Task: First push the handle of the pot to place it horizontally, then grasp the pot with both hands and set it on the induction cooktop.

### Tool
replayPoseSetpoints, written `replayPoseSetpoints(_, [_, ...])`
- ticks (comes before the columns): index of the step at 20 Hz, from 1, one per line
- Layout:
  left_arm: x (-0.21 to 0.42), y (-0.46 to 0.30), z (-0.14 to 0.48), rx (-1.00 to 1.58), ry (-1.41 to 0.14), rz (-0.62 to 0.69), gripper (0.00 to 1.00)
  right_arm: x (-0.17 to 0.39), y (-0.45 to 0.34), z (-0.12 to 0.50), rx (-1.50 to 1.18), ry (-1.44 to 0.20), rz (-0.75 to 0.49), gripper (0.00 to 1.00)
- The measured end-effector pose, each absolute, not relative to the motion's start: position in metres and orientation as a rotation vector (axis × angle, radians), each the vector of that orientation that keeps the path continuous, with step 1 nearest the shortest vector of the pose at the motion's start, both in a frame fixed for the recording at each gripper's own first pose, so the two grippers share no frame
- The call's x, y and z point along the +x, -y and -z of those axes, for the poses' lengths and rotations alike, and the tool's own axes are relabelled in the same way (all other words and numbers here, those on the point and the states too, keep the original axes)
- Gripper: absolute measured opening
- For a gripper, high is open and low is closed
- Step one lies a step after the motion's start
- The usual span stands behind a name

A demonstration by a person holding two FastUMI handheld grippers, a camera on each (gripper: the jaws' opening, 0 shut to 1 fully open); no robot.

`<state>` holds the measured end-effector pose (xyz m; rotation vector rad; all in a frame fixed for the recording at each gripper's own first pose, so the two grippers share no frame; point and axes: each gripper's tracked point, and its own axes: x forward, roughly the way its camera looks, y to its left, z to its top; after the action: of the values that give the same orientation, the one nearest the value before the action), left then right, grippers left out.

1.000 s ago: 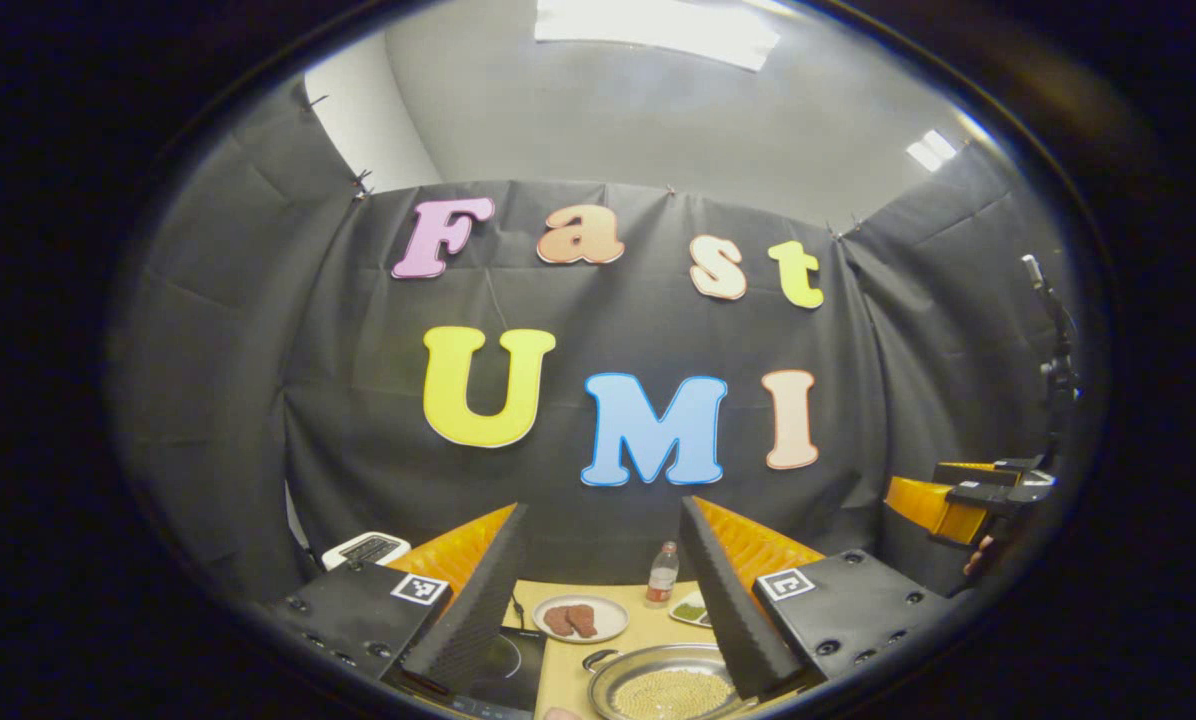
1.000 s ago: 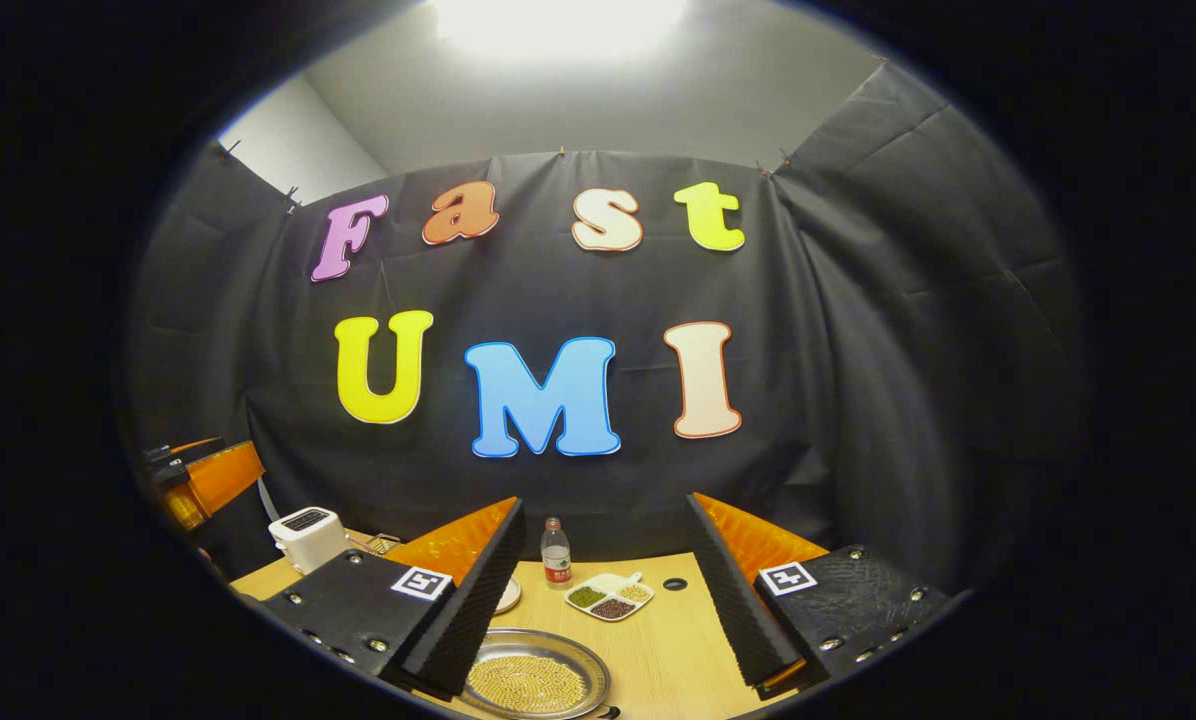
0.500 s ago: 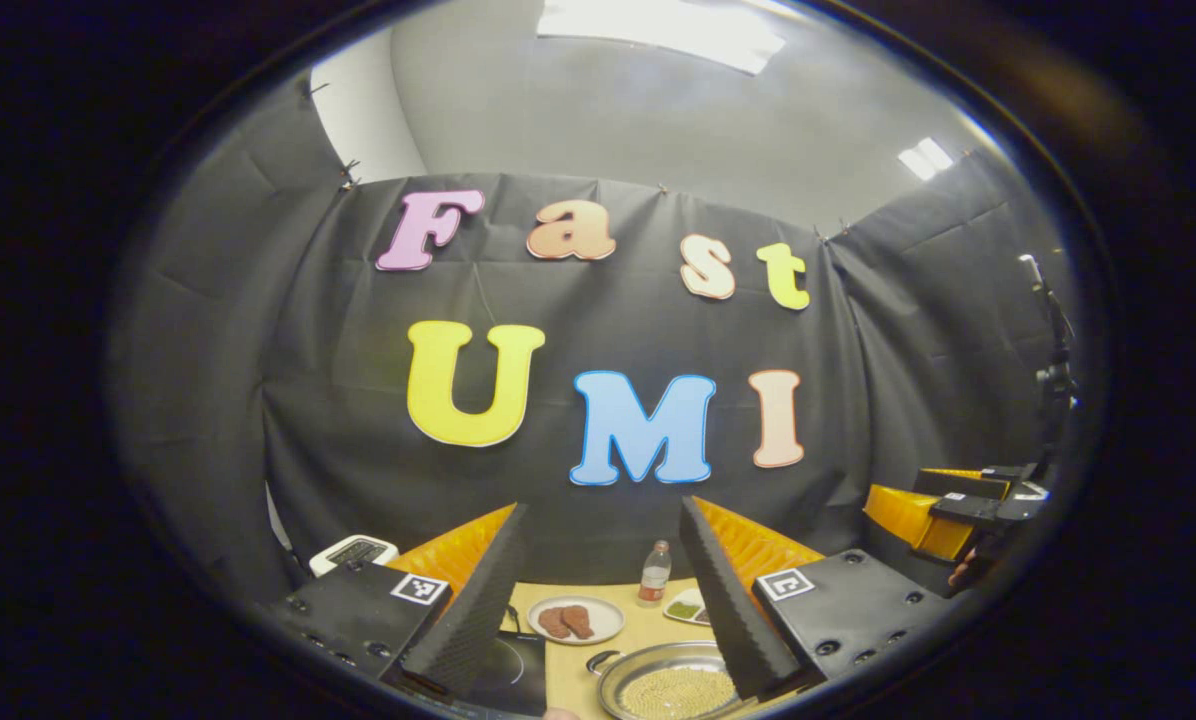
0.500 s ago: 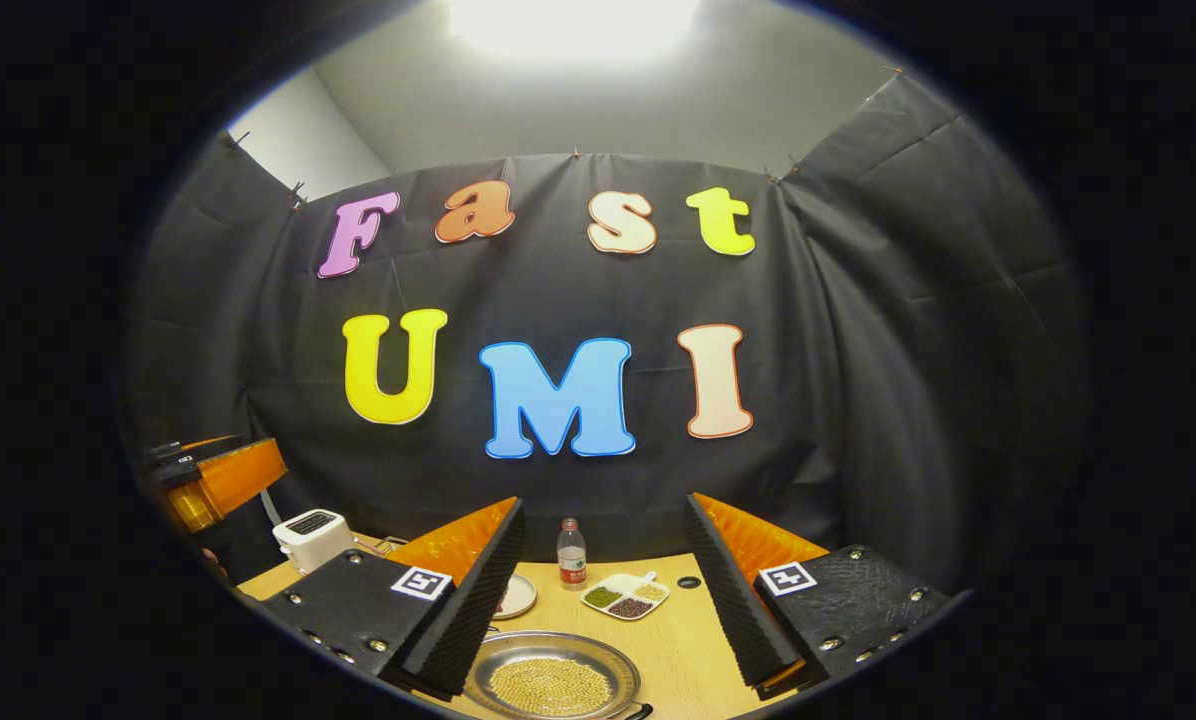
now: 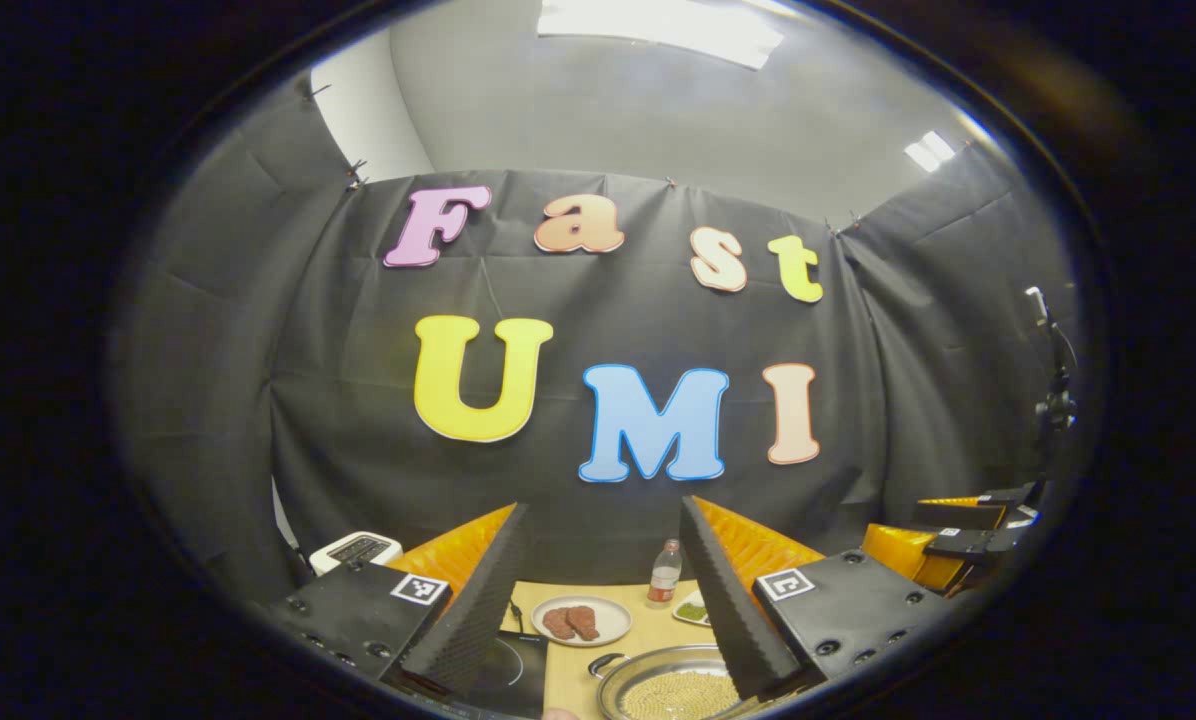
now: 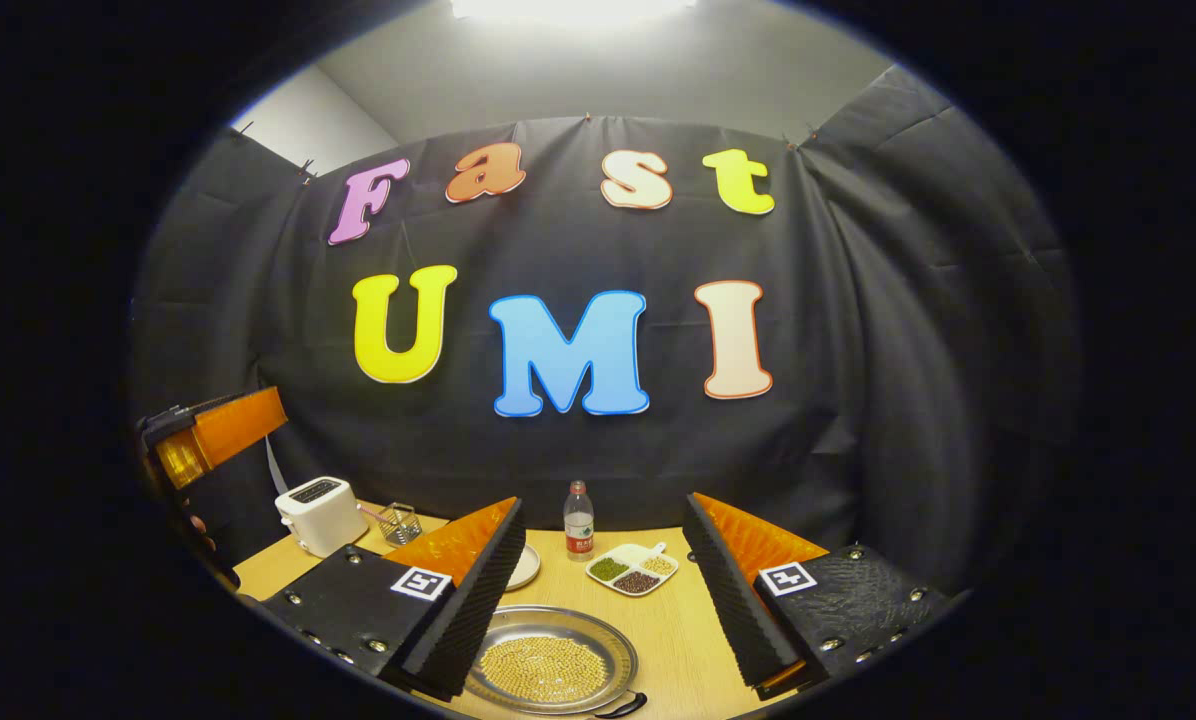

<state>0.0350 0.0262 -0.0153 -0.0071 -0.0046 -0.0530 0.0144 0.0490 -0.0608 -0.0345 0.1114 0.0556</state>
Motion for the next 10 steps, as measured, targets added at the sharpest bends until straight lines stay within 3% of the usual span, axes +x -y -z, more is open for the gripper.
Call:
replayPoseSetpoints(6, [0.037,-0.022,0.025,0.001,0.010,0.092,0.99,0.009,-0.054,0.121,0.028,-0.248,-0.109,0.96])
replayPoseSetpoints(10, [0.037,-0.026,0.035,-0.002,-0.008,0.082,0.96,-0.004,-0.057,0.182,0.040,-0.424,-0.122,0.95])
